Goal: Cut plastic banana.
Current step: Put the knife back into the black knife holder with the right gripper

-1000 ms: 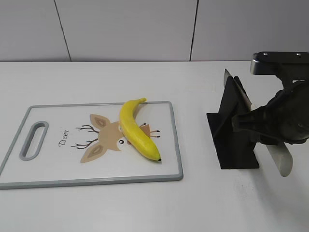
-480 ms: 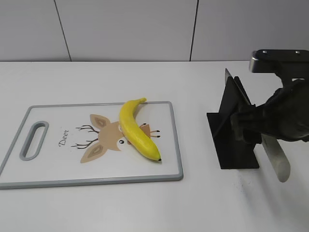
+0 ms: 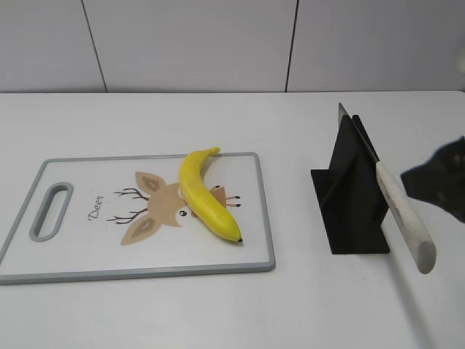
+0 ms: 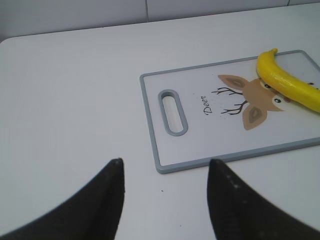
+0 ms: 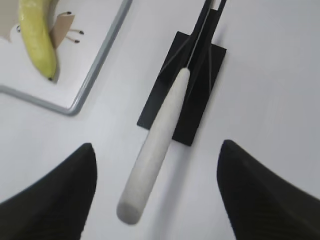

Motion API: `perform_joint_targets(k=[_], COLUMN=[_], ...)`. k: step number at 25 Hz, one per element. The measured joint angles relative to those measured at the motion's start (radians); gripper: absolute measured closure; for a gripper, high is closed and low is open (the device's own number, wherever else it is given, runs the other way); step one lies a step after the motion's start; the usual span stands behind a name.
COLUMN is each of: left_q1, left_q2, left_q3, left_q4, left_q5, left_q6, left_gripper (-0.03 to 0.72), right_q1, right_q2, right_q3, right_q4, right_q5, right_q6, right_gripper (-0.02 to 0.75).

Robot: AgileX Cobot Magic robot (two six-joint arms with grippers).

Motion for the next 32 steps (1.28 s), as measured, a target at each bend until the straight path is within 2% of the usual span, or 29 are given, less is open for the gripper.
perform_joint_targets(k=[3, 8, 15, 25, 32], left_q1=[0.0, 0.0, 0.0, 0.0, 0.0], left_q2=[0.0, 0.0, 0.0, 0.0, 0.0], left_q3=[0.0, 0.0, 0.0, 0.0, 0.0], left_q4=[0.0, 0.0, 0.001, 0.001, 0.003], left_q5=[0.0, -0.001, -0.002, -0.002, -0.002], left_q6=[0.0, 0.0, 0.0, 0.0, 0.0], left_gripper=[0.186, 0.188, 0.189, 0.189, 0.189], right_q1=[0.0, 0.0, 0.0, 0.0, 0.0], right_q2=[-0.148, -0.405, -0.676, -0.925, -0.956], right_q3=[0.076, 0.171, 0.2, 0.209, 0.239], right_q4=[0.034, 0.035, 0.038, 0.039, 0.045], right_q5=[0.017, 0.05, 0.233, 0.35, 0.343], right_q6=[-0.088, -0.116, -0.146, -0.185, -0.189], right_gripper=[0.164, 0.167, 0.176, 0.18, 0.181])
